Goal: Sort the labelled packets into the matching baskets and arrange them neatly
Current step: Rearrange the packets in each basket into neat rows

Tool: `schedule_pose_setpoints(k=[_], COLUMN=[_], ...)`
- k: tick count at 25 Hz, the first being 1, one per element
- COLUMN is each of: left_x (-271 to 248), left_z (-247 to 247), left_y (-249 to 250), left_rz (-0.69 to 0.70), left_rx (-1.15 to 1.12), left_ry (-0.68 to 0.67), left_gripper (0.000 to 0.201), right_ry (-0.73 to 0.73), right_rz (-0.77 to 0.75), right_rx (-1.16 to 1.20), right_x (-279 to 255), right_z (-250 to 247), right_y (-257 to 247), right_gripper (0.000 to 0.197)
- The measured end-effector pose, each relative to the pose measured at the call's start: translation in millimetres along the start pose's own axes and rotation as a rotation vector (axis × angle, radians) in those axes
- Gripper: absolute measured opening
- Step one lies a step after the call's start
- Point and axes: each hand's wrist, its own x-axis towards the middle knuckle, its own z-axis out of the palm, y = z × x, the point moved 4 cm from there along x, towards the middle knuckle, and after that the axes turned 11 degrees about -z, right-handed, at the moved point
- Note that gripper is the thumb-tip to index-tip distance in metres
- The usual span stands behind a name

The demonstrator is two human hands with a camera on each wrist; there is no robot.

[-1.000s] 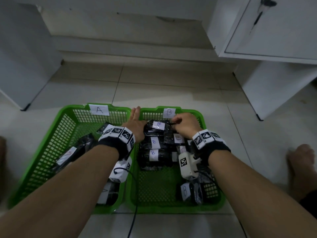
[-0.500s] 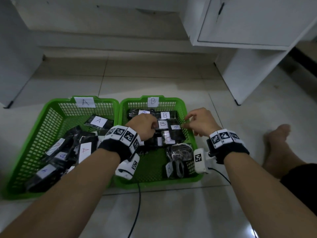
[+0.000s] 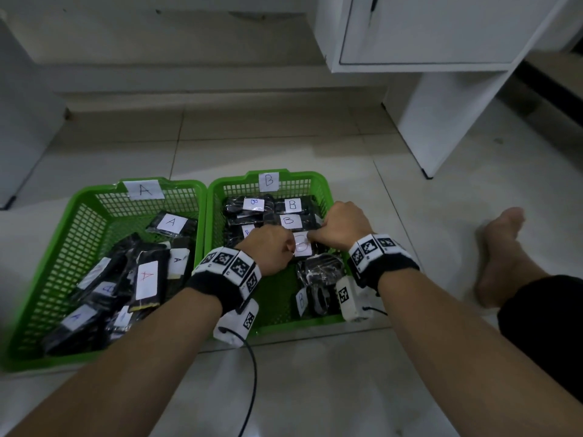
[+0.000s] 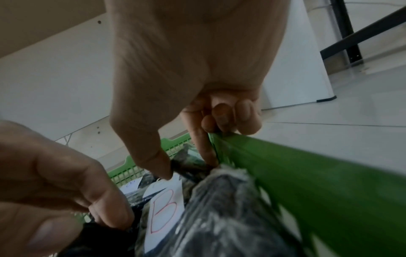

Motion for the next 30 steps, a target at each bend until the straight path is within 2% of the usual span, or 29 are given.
schedule_pose_setpoints(k=[5,10,13,15,17,21,26,28,30], left_x=[5,9,10,9,6,-2,-10,-11,-7], left_z=[-25,-49,-52,-56,-65,-77,-78,-79,-75], left_y=[-13,-27,-28,-28,-30,-34,-37,-37,-38], left_rz=[-0.056,-0.167,-0.283,-0.348,-0.387,-0.42,-0.41,-0.395,-0.396], left_rx=[-0.167,-0.378,-0.799,-1.119,-1.298,-1.375,-1.339,-1.35,-1.295], left_ry=[0.105,0.178,0.159,0.157,0.19,0.184,0.11,0.113,0.102], left_gripper=[0.017,0.026,0.033,0.035,0.032,0.025,0.02,0.021,0.026], right_ry=[0.17,0.448,0.336,0.267,0.25,0.252,0.224,0.191,0.164], right_rz=[0.013,-0.143,-0.359,-0.488,-0.537,-0.532,-0.393,-0.385,-0.387], right_rx=[0.149,0.105,-0.009,-0.09,-0.114,-0.098,-0.003,-0.019,-0.065], right_x=[-3,-8,1,3,4,5,9,12,17], right_z=[2,-24,-31,-28,-28,-30,-34,-39,-42], right_y=[12,3,-22,-39,-48,-48,-50,-53,-51], right_gripper=[0.04,0.044,0.02,0.029,0.034,0.035,0.066,0.064,0.05])
